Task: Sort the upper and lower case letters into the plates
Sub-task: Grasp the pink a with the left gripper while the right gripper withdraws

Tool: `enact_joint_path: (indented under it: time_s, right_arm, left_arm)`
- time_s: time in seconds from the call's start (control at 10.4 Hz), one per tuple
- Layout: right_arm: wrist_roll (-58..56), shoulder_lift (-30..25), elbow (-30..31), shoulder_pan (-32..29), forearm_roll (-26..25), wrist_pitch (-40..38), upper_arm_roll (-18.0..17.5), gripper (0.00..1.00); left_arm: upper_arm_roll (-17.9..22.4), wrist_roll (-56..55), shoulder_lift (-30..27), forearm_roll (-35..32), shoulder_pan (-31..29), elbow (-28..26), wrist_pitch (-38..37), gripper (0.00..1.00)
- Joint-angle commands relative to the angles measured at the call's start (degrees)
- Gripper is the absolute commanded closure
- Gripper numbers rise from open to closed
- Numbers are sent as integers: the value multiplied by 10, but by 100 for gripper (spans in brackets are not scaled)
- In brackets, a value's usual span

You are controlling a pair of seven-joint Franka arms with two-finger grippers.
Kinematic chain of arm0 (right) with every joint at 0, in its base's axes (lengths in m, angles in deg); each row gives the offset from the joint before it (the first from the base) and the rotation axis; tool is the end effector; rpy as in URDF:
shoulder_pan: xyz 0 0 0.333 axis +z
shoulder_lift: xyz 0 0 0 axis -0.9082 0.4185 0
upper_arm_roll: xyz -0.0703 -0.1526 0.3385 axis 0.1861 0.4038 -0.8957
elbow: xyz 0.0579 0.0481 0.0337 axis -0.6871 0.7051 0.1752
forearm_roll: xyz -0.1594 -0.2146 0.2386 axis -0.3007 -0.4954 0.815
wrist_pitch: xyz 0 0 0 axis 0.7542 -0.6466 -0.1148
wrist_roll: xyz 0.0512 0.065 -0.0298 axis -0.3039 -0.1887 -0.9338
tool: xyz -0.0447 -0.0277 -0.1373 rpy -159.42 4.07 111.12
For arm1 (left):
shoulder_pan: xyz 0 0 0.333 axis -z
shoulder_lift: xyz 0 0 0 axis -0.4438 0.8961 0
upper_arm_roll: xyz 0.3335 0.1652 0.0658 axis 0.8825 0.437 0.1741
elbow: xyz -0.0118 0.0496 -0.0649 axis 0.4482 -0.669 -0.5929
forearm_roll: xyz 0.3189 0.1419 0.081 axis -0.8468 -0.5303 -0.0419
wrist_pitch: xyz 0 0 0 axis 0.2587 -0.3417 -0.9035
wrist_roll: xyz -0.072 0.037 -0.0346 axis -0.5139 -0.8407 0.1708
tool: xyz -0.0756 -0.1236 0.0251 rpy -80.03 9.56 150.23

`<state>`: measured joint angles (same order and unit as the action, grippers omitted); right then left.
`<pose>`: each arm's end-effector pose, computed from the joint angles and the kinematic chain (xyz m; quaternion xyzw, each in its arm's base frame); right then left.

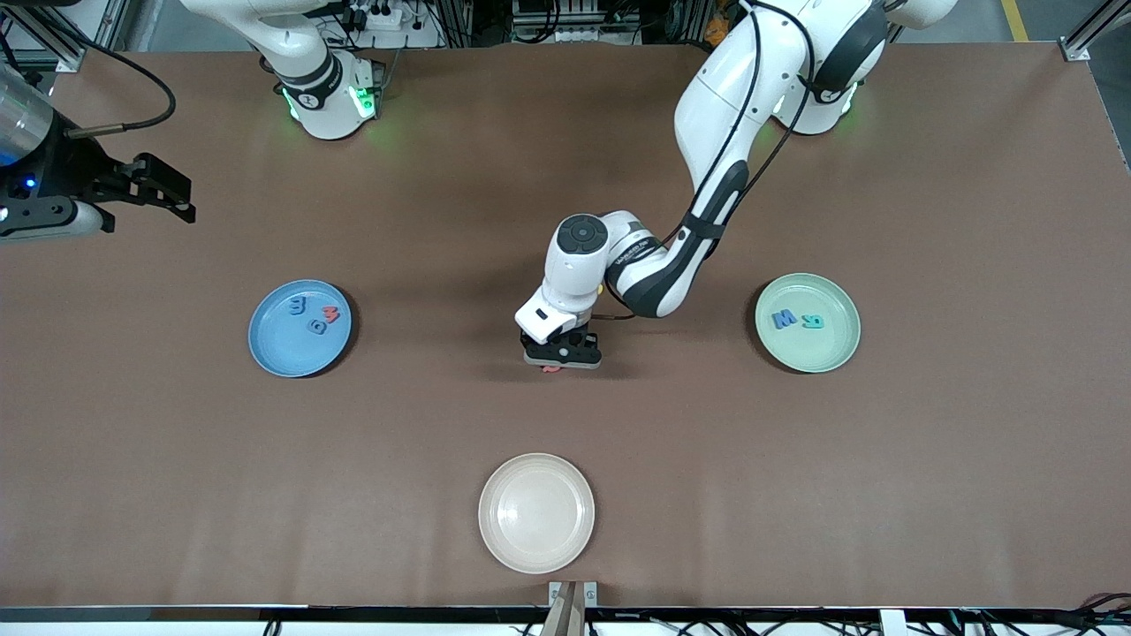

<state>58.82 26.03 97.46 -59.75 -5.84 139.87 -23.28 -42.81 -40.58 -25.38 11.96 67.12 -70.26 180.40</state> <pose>0.5040 0.0502 0.6585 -0.9981 -0.0578 0.0213 0.0020 0.5574 -0.5601 0.1873 0.9872 -0.0191 0.1337 0.0849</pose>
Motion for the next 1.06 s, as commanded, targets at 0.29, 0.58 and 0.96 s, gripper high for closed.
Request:
enact_joint_path:
  time_s: [0.29, 0.58, 0.96]
  right_arm:
    - [6, -3, 9, 6, 9, 4, 3, 0]
    - [12, -4, 7, 20, 9, 6, 2, 0]
    - [24, -2, 9, 28, 9, 20, -11, 0]
  left_arm:
    - [1, -6, 4, 16, 3, 7, -21, 72]
    - [-3, -5, -10, 15, -1, 8, -75, 72]
    - [-3, 17, -31, 15, -6, 8, -141, 75]
